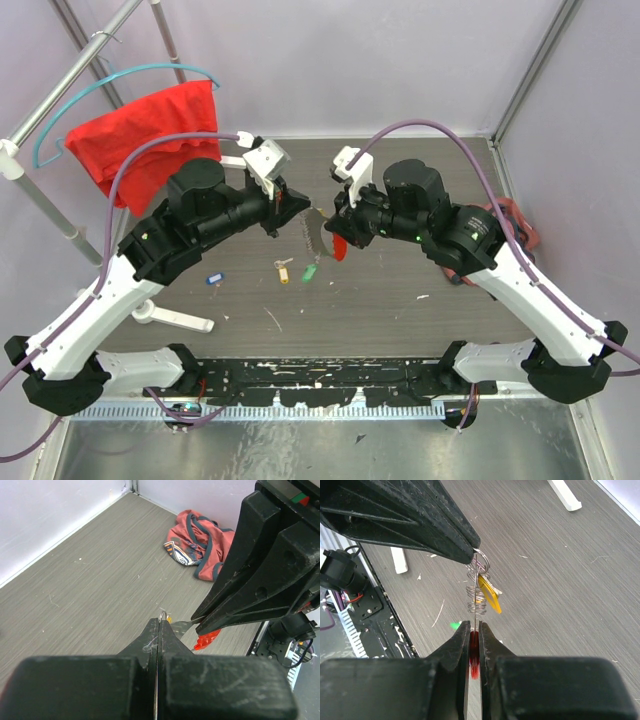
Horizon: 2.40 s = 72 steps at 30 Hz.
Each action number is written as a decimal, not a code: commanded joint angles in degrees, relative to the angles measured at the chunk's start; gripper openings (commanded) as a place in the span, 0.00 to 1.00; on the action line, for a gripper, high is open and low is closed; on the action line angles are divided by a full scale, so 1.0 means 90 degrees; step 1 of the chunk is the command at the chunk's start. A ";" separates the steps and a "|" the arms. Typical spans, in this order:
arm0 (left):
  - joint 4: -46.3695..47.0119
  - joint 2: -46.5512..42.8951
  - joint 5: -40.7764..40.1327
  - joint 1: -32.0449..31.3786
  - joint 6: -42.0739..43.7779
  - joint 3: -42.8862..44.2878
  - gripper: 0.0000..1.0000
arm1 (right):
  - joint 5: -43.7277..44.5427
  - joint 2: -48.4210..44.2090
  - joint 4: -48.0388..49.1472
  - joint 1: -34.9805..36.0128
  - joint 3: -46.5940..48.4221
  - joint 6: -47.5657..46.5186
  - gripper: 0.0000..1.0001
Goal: Put the keys on the keyring
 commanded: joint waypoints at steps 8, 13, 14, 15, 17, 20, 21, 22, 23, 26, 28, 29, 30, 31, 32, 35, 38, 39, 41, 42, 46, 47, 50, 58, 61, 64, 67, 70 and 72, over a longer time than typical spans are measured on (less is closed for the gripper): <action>0.0337 -0.0053 -0.0071 -0.0043 -0.0119 -0.0132 0.00 | -0.0424 -0.0148 0.0858 0.0062 -0.0069 0.0266 0.01; 0.0399 -0.0050 -0.0041 -0.0056 -0.0158 -0.0253 0.00 | -0.0562 -0.0228 0.1026 0.0062 -0.0058 0.0388 0.01; 0.0417 -0.0063 -0.0043 -0.0060 -0.0166 -0.0273 0.00 | -0.0599 -0.0246 0.1043 0.0062 -0.0058 0.0408 0.01; 0.0442 -0.0063 -0.0045 -0.0061 -0.0172 -0.0296 0.00 | -0.0640 -0.0255 0.1066 0.0060 -0.0066 0.0430 0.01; 0.0469 -0.0069 -0.0044 -0.0060 -0.0173 -0.0322 0.00 | -0.0727 -0.0278 0.1106 0.0058 -0.0070 0.0467 0.01; 0.0494 -0.0078 -0.0081 -0.0065 -0.0173 -0.0352 0.00 | -0.0779 -0.0297 0.1136 0.0061 -0.0096 0.0515 0.01; 0.0520 -0.0091 -0.0082 -0.0066 -0.0173 -0.0378 0.00 | -0.0783 -0.0302 0.1146 0.0062 -0.0089 0.0542 0.01; 0.0553 -0.0129 -0.0096 -0.0067 -0.0173 -0.0416 0.00 | -0.0796 -0.0330 0.1177 0.0060 -0.0087 0.0594 0.03; 0.0612 -0.0157 -0.0110 -0.0068 -0.0182 -0.0469 0.00 | -0.0838 -0.0359 0.1227 0.0060 -0.0100 0.0647 0.07; 0.1024 -0.0372 -0.0101 -0.0067 -0.0259 -0.0818 0.00 | -0.1078 -0.0502 0.1526 0.0060 -0.0158 0.0833 0.19; 0.1395 -0.0540 -0.0100 -0.0067 -0.0369 -0.1099 0.00 | -0.1153 -0.0579 0.1682 0.0062 -0.0160 0.0930 0.21; 0.1527 -0.0611 -0.0092 -0.0068 -0.0422 -0.1219 0.00 | -0.1152 -0.0612 0.1741 0.0062 -0.0169 0.0956 0.21; 0.1628 -0.0669 -0.0080 -0.0065 -0.0477 -0.1308 0.00 | -0.1121 -0.0637 0.1769 0.0058 -0.0178 0.0974 0.21; 0.1712 -0.0721 -0.0047 -0.0064 -0.0517 -0.1391 0.00 | -0.1063 -0.0654 0.1771 0.0062 -0.0200 0.0985 0.21; 0.1781 -0.0762 0.0002 -0.0063 -0.0553 -0.1463 0.00 | -0.0969 -0.0671 0.1764 0.0060 -0.0224 0.0989 0.22; 0.2061 -0.0905 0.0229 -0.0063 -0.0647 -0.1684 0.00 | -0.0665 -0.0763 0.1787 0.0062 -0.0327 0.0995 0.32; 0.2251 -0.1040 0.0390 -0.0060 -0.0661 -0.1839 0.00 | -0.0318 -0.0913 0.1852 0.0061 -0.0402 0.1002 0.37; 0.2299 -0.1080 0.0438 -0.0068 -0.0653 -0.1872 0.00 | -0.0251 -0.0965 0.1869 0.0061 -0.0408 0.0991 0.37; 0.2421 -0.1171 0.0569 -0.0067 -0.0635 -0.1930 0.00 | -0.0174 -0.1049 0.1915 0.0062 -0.0409 0.0953 0.38; 0.2550 -0.1222 0.0651 -0.0068 -0.0623 -0.1993 0.00 | -0.0158 -0.1091 0.1929 0.0062 -0.0416 0.0929 0.38; 0.3286 -0.1510 0.0950 -0.0059 -0.0770 -0.2268 0.00 | -0.0120 -0.1286 0.1942 0.0062 -0.0392 0.0615 0.37; 0.3387 -0.1540 0.1019 -0.0056 -0.0822 -0.2291 0.00 | -0.0229 -0.1320 0.1910 0.0062 -0.0372 0.0538 0.37; 0.3687 -0.1623 0.1223 -0.0055 -0.0988 -0.2353 0.00 | -0.0586 -0.1352 0.1814 0.0064 -0.0273 0.0309 0.37; 0.4889 -0.1759 0.1849 -0.0061 -0.1768 -0.2601 0.00 | -0.1402 -0.1444 0.1931 0.0062 -0.0189 0.0141 0.19; 0.5125 -0.1775 0.1918 -0.0055 -0.1938 -0.2648 0.00 | -0.1795 -0.1433 0.1834 0.0062 -0.0146 0.0041 0.21; 0.5173 -0.1775 0.1981 -0.0057 -0.1986 -0.2626 0.00 | -0.2149 -0.1399 0.1823 0.0060 -0.0162 0.0026 0.25; 0.5248 -0.1778 0.2028 -0.0054 -0.2058 -0.2615 0.00 | -0.2362 -0.1403 0.1932 0.0062 -0.0211 0.0065 0.26; 0.5341 -0.1760 0.2115 -0.0053 -0.2136 -0.2622 0.00 | -0.2275 -0.1442 0.2126 0.0055 -0.0292 0.0151 0.24; 0.5408 -0.1755 0.2170 -0.0056 -0.2196 -0.2638 0.00 | -0.2211 -0.1467 0.2324 0.0062 -0.0342 0.0215 0.19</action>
